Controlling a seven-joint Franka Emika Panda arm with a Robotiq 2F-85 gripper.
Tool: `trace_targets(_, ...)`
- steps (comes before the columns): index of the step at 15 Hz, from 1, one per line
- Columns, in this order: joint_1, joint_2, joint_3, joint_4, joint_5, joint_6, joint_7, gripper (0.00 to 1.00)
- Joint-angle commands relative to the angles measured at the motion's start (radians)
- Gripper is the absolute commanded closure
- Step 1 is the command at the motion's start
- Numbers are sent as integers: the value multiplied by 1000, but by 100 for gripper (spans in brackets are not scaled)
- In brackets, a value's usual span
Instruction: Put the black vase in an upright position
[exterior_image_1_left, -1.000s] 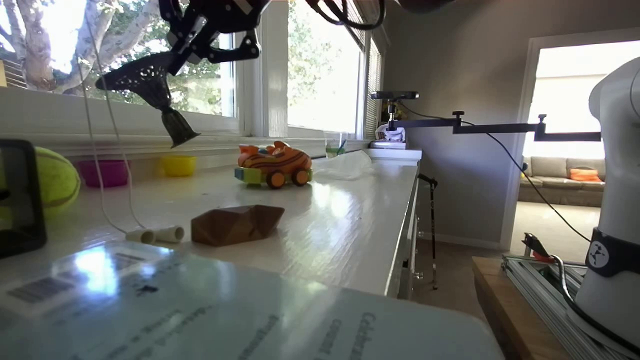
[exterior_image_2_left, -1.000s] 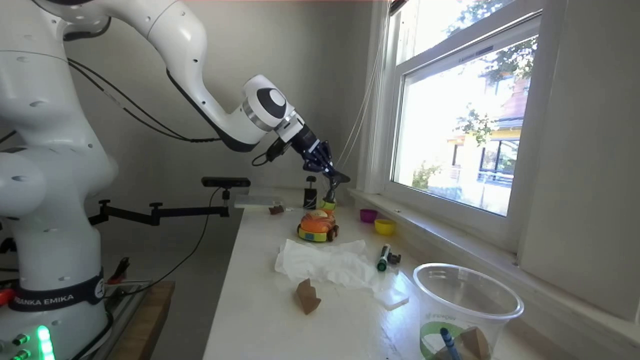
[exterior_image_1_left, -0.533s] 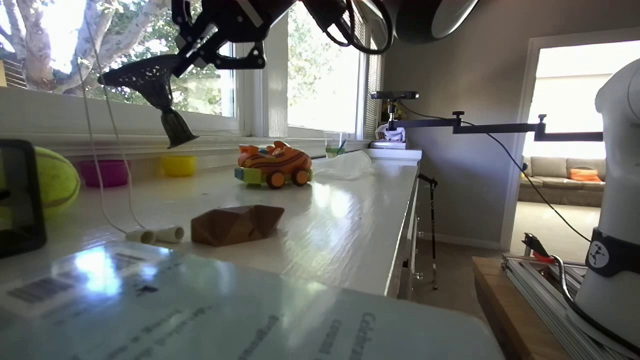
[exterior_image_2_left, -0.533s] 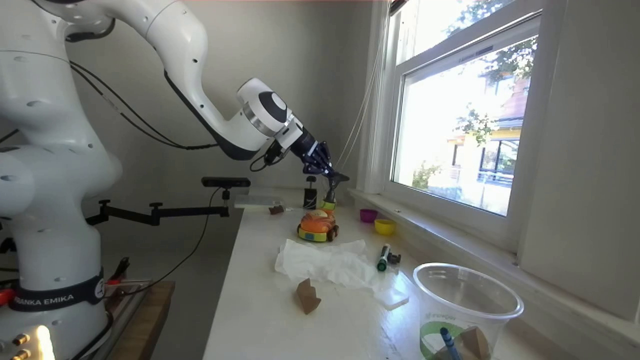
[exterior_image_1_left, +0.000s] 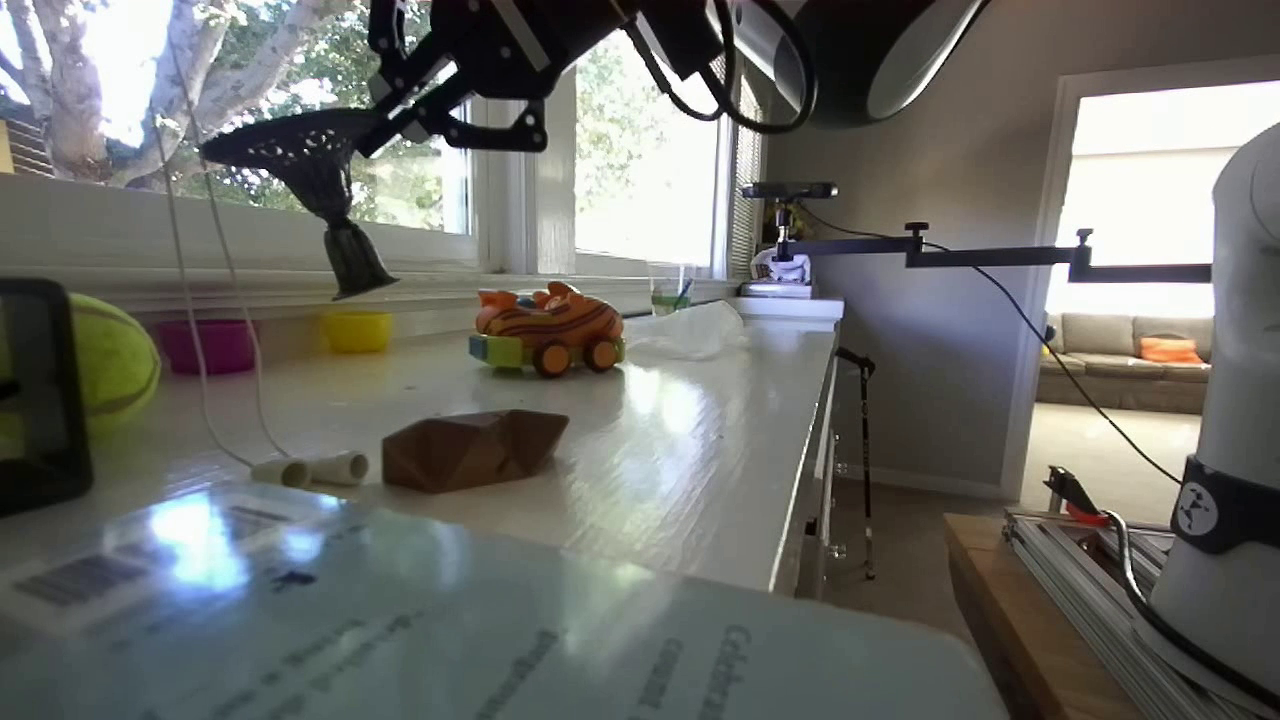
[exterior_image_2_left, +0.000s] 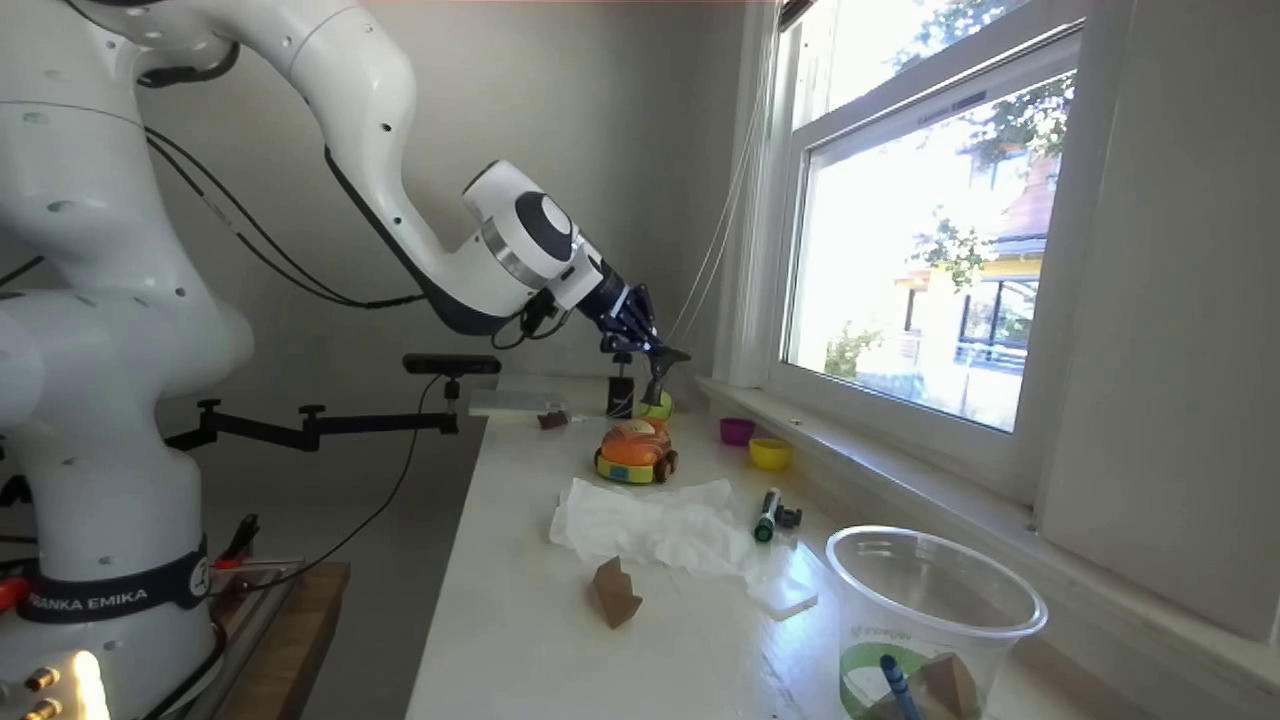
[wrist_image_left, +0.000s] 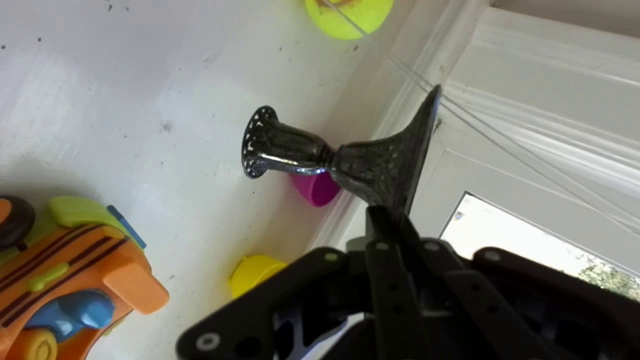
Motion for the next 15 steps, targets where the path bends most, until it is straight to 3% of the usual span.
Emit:
trace_targets(1,-64,-33,47,-58,16,74,-10,99)
trace_targets(10,-189,-43,176,-119,82,168,-176,99)
trace_targets(15,-258,-41,259,-155,198,228,-300,99)
